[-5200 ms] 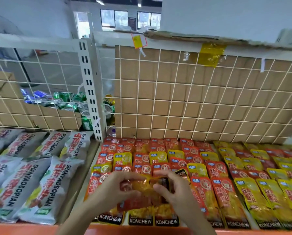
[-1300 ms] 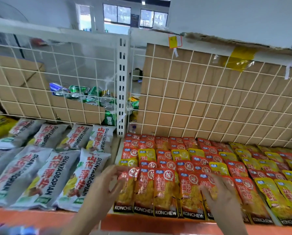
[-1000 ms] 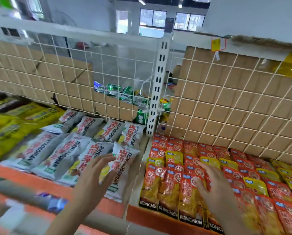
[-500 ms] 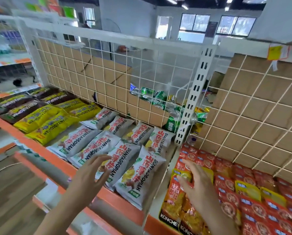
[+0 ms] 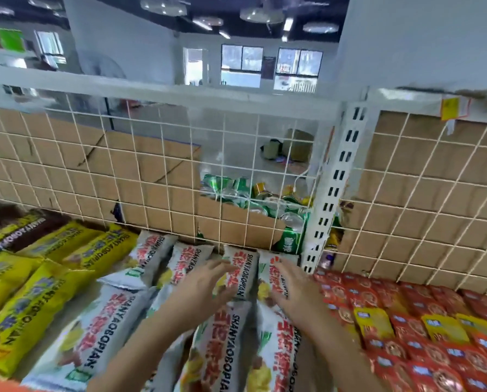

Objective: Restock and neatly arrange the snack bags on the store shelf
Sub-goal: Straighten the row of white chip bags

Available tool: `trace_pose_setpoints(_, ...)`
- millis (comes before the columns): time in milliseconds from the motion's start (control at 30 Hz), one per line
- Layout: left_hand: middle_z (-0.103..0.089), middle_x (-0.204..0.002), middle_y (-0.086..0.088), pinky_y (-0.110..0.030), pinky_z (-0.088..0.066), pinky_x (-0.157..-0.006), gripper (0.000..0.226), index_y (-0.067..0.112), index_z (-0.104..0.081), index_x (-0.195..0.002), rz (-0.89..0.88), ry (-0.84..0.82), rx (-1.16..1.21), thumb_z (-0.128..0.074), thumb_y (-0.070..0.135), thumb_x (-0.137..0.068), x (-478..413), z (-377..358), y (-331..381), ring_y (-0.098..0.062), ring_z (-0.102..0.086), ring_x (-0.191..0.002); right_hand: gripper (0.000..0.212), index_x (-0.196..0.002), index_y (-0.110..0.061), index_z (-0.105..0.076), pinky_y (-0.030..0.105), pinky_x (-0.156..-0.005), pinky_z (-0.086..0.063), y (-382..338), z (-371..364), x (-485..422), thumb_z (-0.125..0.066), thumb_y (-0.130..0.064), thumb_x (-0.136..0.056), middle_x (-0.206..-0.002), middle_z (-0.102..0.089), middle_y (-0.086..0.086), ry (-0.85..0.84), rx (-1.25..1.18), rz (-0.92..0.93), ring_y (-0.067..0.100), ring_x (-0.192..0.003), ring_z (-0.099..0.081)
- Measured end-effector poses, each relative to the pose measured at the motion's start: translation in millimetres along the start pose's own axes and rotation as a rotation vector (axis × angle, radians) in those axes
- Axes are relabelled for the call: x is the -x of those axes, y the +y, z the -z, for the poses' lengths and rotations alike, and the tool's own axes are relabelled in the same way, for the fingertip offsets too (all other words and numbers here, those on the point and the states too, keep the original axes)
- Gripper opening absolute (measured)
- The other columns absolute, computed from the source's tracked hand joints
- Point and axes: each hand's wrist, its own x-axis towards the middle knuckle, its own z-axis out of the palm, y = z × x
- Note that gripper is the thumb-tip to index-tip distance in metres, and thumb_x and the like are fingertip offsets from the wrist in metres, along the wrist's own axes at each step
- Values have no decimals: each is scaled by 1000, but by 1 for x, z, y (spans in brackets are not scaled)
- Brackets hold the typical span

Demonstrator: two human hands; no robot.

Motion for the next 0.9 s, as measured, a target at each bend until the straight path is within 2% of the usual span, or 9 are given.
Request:
trace_pose_setpoints(133,-18,-154,9,-35,-15,-116,63,30,-23,-145,-44,-214,-108,-46,49,-90,-41,-21,-10,-14,-17,-141,58,-149,-28,-9,38,-115,-9,-17,-2,-22,-35,-41,-98,-157,0,-5,-83,136,-70,14,-144,1)
trace_pose_setpoints(267,-12,-156,6,-34,-6,-116,89,26,-21,-147,-131,-271,-152,-15,71,-71,-64,-36,-17,-13,-3,-144,64,-148,-30,-6,44,-115,-10,-19,-15,-33,-39,-42,-95,-157,5,-3,-70,138,-97,18,-144,6)
trace_pose_setpoints(400,1,-157,6,-40,-1,-117,65,31,-15,-148,-77,-265,-107,-37,56,-92,-75,-47,-26,-15,11,-144,68,-148,-34,-4,45,-114,-7,-21,-24,-33,-41,-41,-92,-157,3,-4,-79,104,-163,19,-144,9)
trace_pose_setpoints(600,6,-157,-1,-37,-4,-116,77,31,-12,-148,-10,-289,-1,-50,55,-86,-74,-51,-28,-22,11,-144,69,-147,-35,-4,47,-113,-9,-25,-25,-28,-41,-43,-89,-157,-1,-5,-75,175,-193,21,-144,6)
trace_pose_setpoints(767,7,-157,-1,-43,-3,-117,80,35,-10,-148,32,-322,12,-51,56,-83,-74,-50,-28,-25,16,-143,72,-147,-38,-4,48,-114,-3,-24,-28,-32,-44,-47,-87,-157,-1,-2,-60,198,-238,28,-143,7)
trace_pose_setpoints(900,9,-157,-1,-46,-2,-116,81,39,-10,-147,39,-353,-2,-53,58,-81,-72,-47,-28,-27,18,-142,76,-146,-41,-4,50,-114,-5,-20,-28,-36,-48,-54,-85,-157,0,-1,-91,199,-248,29,-144,6)
